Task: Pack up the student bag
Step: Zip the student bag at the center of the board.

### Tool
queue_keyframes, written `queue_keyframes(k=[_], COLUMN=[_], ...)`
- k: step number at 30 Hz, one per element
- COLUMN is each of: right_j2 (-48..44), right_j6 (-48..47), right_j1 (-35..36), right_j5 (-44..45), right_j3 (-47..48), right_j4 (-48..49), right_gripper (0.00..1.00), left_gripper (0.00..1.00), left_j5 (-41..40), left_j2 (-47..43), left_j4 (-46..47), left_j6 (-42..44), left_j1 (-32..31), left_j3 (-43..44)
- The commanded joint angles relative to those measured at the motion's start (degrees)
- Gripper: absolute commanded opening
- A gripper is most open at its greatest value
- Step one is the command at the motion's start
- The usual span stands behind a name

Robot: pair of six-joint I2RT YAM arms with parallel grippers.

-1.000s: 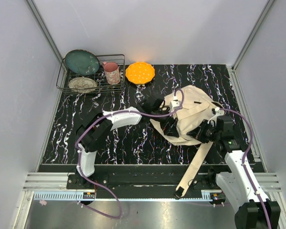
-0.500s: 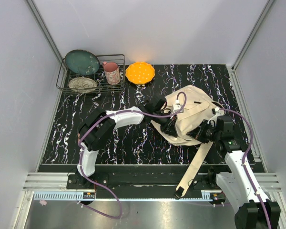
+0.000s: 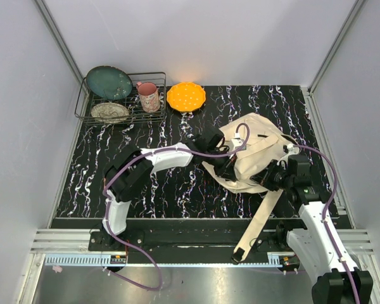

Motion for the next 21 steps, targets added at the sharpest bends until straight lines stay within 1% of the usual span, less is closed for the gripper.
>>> queue_keyframes(k=[1,2,7,9,15,16,18,19,21], right_j2=[-2.96,-3.31,-5.59,-6.47,-7.27,-7.53,-8.06,-8.14,-8.67], right_j6=[-0.66,-0.14,0.75,0.92,1.01,1.1,1.19,1.27,1.62], right_j1=[0.23,0.23,0.31,0.23,0.31,0.31,0.31,0.31,0.23], right_j5=[4.08,5.05,7.52,7.44,7.52,7.61,7.78,8.22,8.92], right_j3=[3.12,3.21,3.03,2.86,2.94,3.03,3.03,3.12,3.12], right_j4=[2.64,1.86,1.24,1.32,1.06,0.88,0.62,0.53,0.09], right_gripper=[0.0,0.0,0.0,0.0,0.0,0.0,0.0,0.0,0.0], left_gripper=[0.0,0.0,0.0,0.0,0.0,0.0,0.0,0.0,0.0], left_j5=[-23.87,-25.83,-28.49,-28.76,-30.77,-33.3,-35.33,-38.48,-40.78], left_j2=[-2.52,-3.3,-5.42,-5.6,-4.19,-4.02,-3.49,-3.23,-2.96], left_j4=[-3.13,-3.04,-0.58,-1.02,-3.48,-3.48,-3.83,-4.27,-5.59], left_j6=[0.25,-1.31,-4.23,-3.97,-3.35,-3.7,-5.36,-6.16,-7.74], left_j1=[2.58,3.02,7.24,8.12,8.12,8.3,8.91,9.35,11.1], left_j3=[-3.73,-4.53,-9.89,-10.34,-9.9,-9.99,-10.16,-9.99,-10.07])
